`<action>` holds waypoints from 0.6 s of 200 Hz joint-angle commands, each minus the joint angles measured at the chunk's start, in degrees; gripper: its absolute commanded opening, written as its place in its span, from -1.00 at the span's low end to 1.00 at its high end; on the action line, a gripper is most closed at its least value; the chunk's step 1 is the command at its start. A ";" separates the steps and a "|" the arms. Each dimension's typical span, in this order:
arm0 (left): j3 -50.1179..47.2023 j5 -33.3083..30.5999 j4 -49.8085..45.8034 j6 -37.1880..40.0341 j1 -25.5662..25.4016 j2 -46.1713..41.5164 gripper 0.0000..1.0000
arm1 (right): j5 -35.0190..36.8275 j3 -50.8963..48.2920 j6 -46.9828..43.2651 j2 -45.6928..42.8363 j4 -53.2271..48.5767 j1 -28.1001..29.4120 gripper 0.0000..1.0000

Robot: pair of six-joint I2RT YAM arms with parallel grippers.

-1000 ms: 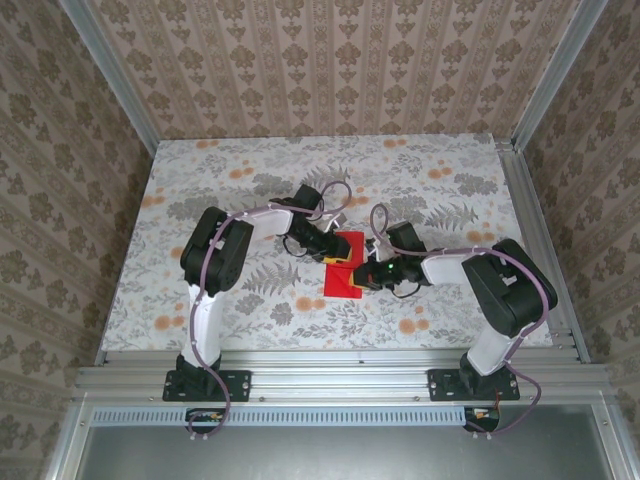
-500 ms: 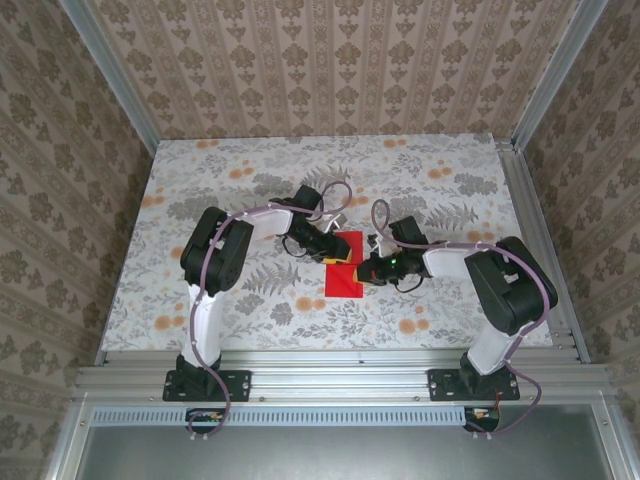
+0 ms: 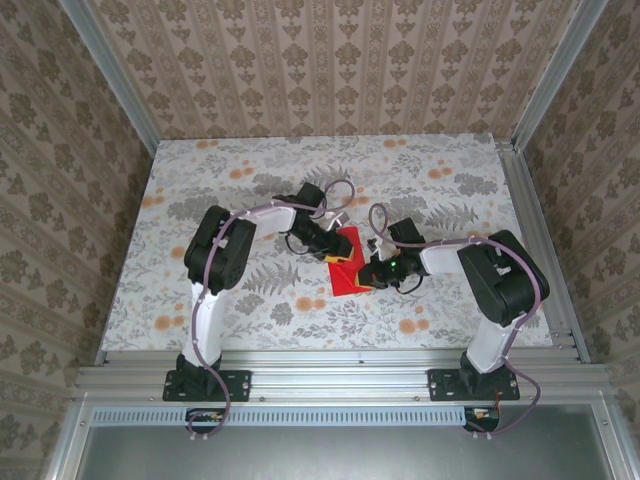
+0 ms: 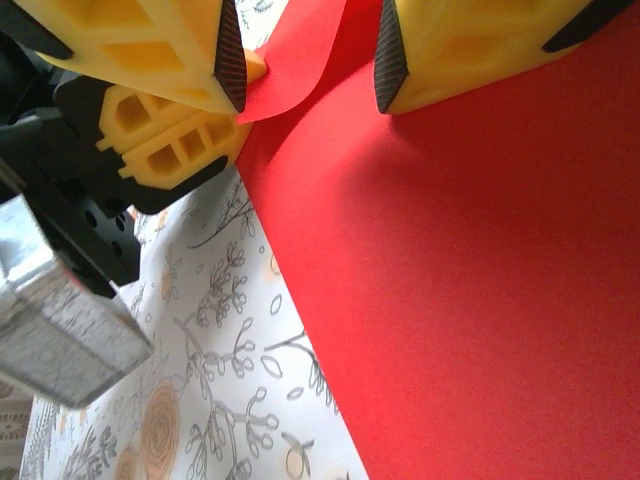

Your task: Fold a paper plane with a square sheet of paper (pick it up from the middle)

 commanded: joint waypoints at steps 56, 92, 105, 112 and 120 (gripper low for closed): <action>8.60 -1.47 -1.72 -0.83 0.32 4.69 -0.15 | -1.91 -1.03 0.90 -1.26 -0.29 -0.21 -1.00; 12.52 -2.73 -4.12 0.40 0.32 8.13 -0.15 | -2.42 -1.25 1.58 -2.50 -0.21 0.09 -1.00; 12.90 -3.21 -4.78 1.02 0.15 8.62 -0.15 | -2.51 -1.31 1.81 -2.97 -0.14 0.17 -1.00; 12.92 -3.35 -5.16 1.40 0.06 8.81 -0.15 | -2.59 -1.30 2.02 -3.31 -0.03 0.23 -1.00; 12.92 -3.57 -5.63 1.99 -0.03 9.00 -0.15 | -2.74 -1.30 2.24 -3.65 0.00 0.36 -1.00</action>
